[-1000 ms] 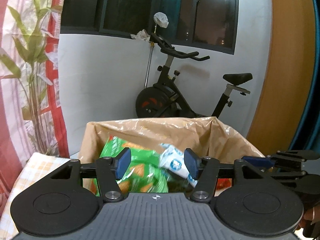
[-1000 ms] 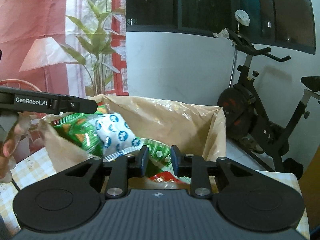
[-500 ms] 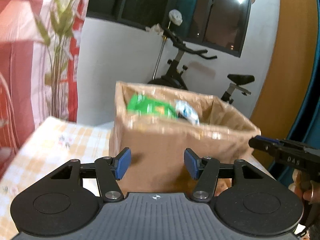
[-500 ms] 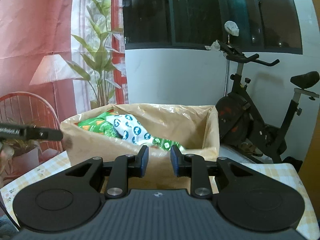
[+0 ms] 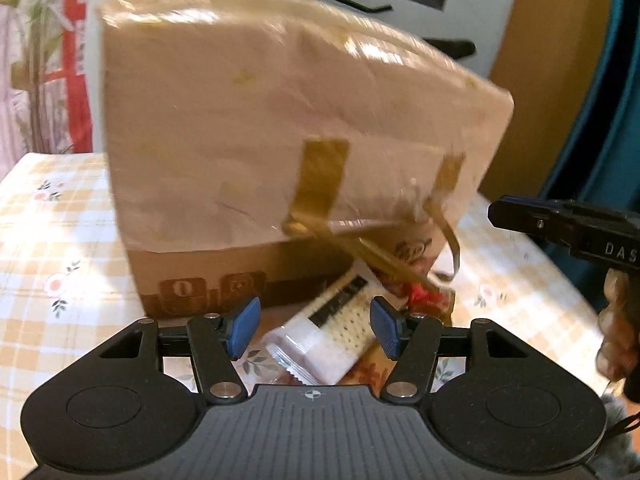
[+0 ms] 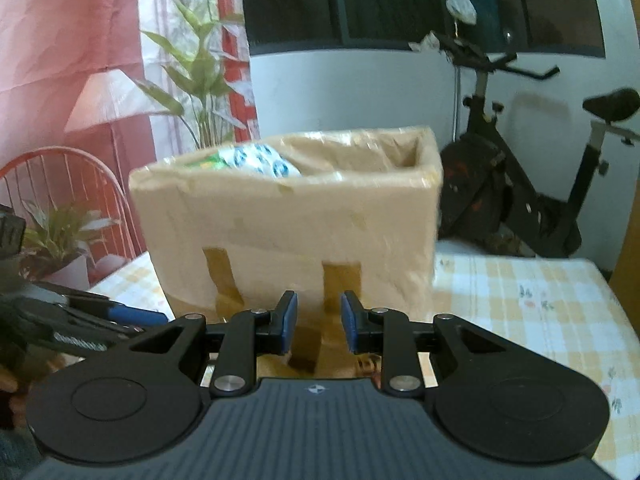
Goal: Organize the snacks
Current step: 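Move both grippers back down to the remaining snacks, then grasp the white cracker packet with the left gripper while the right gripper grasps a thin red packet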
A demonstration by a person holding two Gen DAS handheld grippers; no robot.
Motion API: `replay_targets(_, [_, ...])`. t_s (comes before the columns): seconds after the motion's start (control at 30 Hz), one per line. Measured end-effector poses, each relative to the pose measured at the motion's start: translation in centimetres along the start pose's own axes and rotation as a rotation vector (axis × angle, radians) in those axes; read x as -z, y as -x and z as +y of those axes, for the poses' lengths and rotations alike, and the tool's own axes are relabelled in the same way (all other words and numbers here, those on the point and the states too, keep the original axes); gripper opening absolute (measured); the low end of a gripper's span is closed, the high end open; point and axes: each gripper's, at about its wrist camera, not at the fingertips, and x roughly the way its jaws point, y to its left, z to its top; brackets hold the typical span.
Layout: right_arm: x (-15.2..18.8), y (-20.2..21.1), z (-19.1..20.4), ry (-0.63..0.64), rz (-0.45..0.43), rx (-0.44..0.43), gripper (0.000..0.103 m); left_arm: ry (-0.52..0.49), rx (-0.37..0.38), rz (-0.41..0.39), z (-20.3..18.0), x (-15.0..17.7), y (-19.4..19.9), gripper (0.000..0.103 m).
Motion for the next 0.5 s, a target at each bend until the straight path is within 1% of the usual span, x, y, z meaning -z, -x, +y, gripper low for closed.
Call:
replay_targets(0.17, [1.9,-0.6,-1.2,-0.031,0.072,0.019,0.027,-0.065,-0.004,0.029,-0.8,0.2,-1.8,0.063])
replay_targets(0.23, [2.6,-0.9,-1.2,-0.038,0.097,0.023,0.027,-0.078,0.007,0.024,-1.2,0.3,-2.3,0.068])
replay_targets(0.33, [3.7,-1.5,-1.5,-0.048,0.14,0.024,0.027,-0.099,0.032,0.035,-1.5,0.1,-3.0,0.068])
replay_targets(0.5, [5.1,-2.6,-2.0,-0.066,0.205,0.022,0.027,-0.13,0.033,0.048,-2.0,0.7,-3.2,0.069])
